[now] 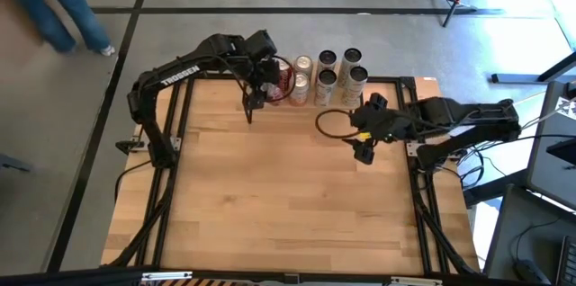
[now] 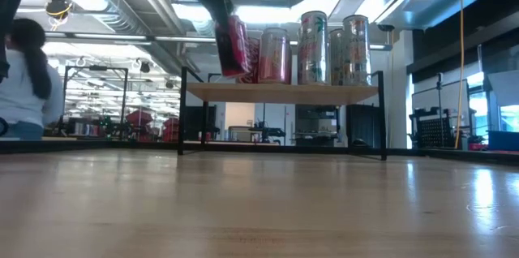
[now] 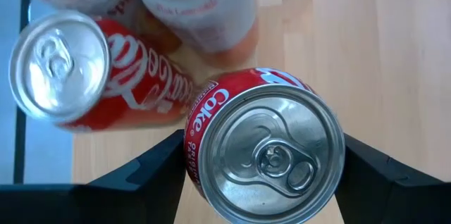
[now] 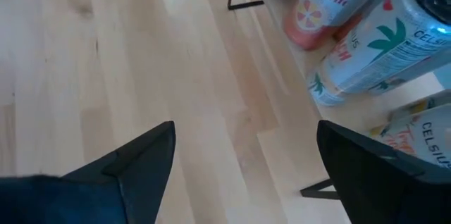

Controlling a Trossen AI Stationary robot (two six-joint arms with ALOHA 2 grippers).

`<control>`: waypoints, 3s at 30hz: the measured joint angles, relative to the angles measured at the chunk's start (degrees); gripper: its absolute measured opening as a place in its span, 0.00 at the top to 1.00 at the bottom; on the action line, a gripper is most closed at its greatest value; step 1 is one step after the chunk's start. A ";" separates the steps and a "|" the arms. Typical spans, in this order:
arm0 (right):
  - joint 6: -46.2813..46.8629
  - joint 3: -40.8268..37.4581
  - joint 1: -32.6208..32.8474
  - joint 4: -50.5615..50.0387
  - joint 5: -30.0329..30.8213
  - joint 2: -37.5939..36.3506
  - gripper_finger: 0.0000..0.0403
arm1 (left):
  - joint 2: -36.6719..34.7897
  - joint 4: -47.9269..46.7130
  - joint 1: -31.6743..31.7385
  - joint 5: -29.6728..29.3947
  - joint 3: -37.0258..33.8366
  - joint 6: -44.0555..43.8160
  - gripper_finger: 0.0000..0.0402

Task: Place canned beverage on shelf
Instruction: Put the red soda can aligned with other red soda can on the shelf

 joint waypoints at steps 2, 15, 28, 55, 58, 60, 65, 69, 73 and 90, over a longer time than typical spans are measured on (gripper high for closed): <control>-1.41 0.00 -1.49 -0.05 -1.39 -0.12 0.17 | 0.18 1.07 0.29 0.02 0.00 0.52 0.34; -3.15 -0.02 -6.07 0.05 -4.01 -0.18 0.17 | 2.28 2.44 1.63 1.26 0.00 1.21 0.29; -2.62 -0.04 -6.07 1.01 -3.95 -0.18 0.17 | 2.28 4.27 1.52 0.43 -0.02 1.22 0.28; -2.53 -0.07 -6.00 2.64 -3.86 -0.16 0.17 | 2.19 3.70 1.30 1.32 -0.04 -5.28 0.27; -2.53 -0.07 -6.00 2.65 -3.86 -0.16 0.17 | 2.19 3.79 1.45 1.16 -0.04 -5.16 0.27; -2.53 -0.07 -6.00 2.65 -3.86 -0.16 0.17 | 2.19 3.88 1.48 1.11 -0.04 -4.78 0.25; -2.55 -0.07 -6.00 2.65 -3.86 -0.16 0.17 | 2.19 5.22 1.48 1.05 -0.02 -2.94 0.15; -2.55 -0.07 -6.00 2.65 -3.86 -0.16 0.17 | 2.17 6.33 1.46 0.54 -0.02 -2.89 0.12; -2.55 -0.07 -6.00 2.65 -3.87 -0.16 0.17 | 2.17 5.82 1.46 -3.96 -0.02 -2.87 0.12; -2.58 -0.07 -5.96 2.71 -3.88 -0.16 0.17 | 1.86 4.67 -0.43 -19.96 -0.02 -1.60 0.12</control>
